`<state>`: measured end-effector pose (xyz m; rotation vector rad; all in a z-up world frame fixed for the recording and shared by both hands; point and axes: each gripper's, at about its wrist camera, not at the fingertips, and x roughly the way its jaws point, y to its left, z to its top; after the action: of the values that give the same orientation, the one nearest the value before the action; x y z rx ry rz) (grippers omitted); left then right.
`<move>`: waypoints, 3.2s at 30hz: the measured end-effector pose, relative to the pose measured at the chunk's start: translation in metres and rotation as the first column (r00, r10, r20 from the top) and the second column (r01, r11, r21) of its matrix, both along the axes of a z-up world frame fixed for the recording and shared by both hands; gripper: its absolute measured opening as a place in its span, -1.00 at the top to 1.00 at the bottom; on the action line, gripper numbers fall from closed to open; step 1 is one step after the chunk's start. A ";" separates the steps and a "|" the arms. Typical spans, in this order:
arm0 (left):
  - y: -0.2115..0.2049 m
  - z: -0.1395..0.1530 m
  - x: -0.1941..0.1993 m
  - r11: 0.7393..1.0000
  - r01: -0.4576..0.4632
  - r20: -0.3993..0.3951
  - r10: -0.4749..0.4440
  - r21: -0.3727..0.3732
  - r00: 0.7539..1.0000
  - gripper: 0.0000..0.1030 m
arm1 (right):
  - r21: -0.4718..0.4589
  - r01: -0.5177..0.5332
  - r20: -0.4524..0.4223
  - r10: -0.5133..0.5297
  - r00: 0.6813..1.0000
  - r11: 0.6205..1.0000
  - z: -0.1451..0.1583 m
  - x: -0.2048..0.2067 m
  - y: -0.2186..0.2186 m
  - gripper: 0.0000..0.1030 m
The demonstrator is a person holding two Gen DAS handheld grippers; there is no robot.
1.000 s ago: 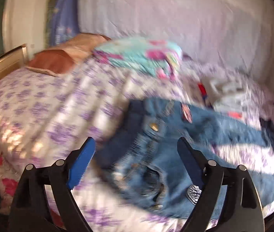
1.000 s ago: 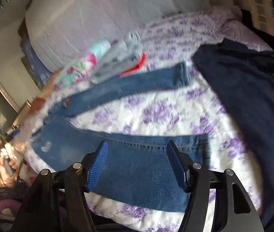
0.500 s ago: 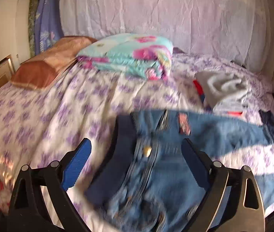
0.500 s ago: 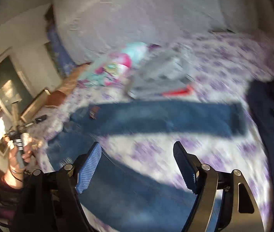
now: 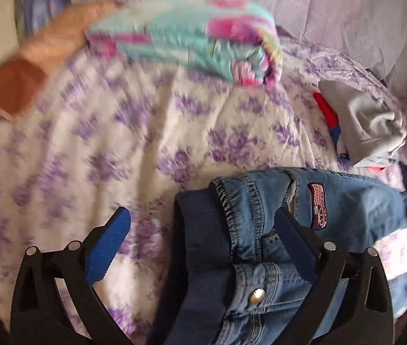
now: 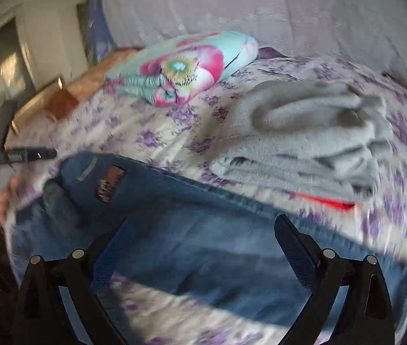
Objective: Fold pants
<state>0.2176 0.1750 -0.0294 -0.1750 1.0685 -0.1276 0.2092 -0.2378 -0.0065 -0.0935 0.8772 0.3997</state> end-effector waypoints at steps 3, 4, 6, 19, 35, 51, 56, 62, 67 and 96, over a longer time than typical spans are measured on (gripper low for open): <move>-0.001 -0.012 0.009 1.000 0.003 -0.030 -0.003 0.003 1.000 -0.89 | -0.044 -0.071 -0.064 0.068 0.996 0.997 -0.015 0.033 0.003 -0.93; -0.004 -0.016 0.011 1.000 0.020 -0.042 -0.020 -0.003 0.999 -0.89 | -0.052 -0.104 -0.094 0.099 0.991 0.993 -0.021 0.041 0.007 -0.93; -0.010 -0.025 0.018 0.999 0.049 -0.080 -0.050 -0.007 0.996 -0.89 | -0.100 -0.168 -0.135 0.154 0.979 0.981 -0.035 0.054 0.018 -0.93; -0.017 -0.031 0.041 0.997 0.053 -0.122 -0.059 -0.051 0.991 -0.11 | -0.079 -0.356 -0.254 0.326 0.911 0.931 -0.060 0.066 0.040 0.79; -0.020 0.058 -0.092 0.983 0.132 0.099 -0.120 -0.127 0.988 0.22 | -0.098 -0.465 0.085 0.473 0.877 0.880 0.041 -0.169 0.024 0.86; 0.056 0.009 -0.220 0.880 -0.004 0.075 0.045 -0.475 0.996 -0.56 | -0.034 -0.304 0.041 0.305 0.951 0.952 -0.070 -0.257 0.050 0.85; 0.030 0.015 -0.209 0.923 -0.024 0.088 0.063 -0.383 0.994 -0.64 | -0.038 -0.297 0.062 0.299 0.952 0.954 -0.073 -0.260 0.049 0.85; 0.019 -0.015 -0.180 0.929 -0.101 -0.003 0.107 -0.356 0.994 -0.41 | -0.005 -0.282 0.085 0.282 0.956 0.959 -0.059 -0.255 0.051 0.85; 0.037 0.010 -0.175 0.922 -0.143 0.075 0.181 -0.359 0.981 0.36 | 0.048 -0.333 0.138 0.324 0.936 0.942 -0.033 -0.262 0.054 0.85; -0.145 -0.033 -0.202 0.975 0.200 0.193 -0.216 0.098 0.957 -0.29 | -0.404 0.350 -0.097 -0.420 0.902 0.845 -0.082 -0.122 -0.047 0.55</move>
<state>0.0154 0.0302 -0.0626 0.0218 0.8840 -0.2879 0.0876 -0.2853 -0.0888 -0.2341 1.1212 -0.1507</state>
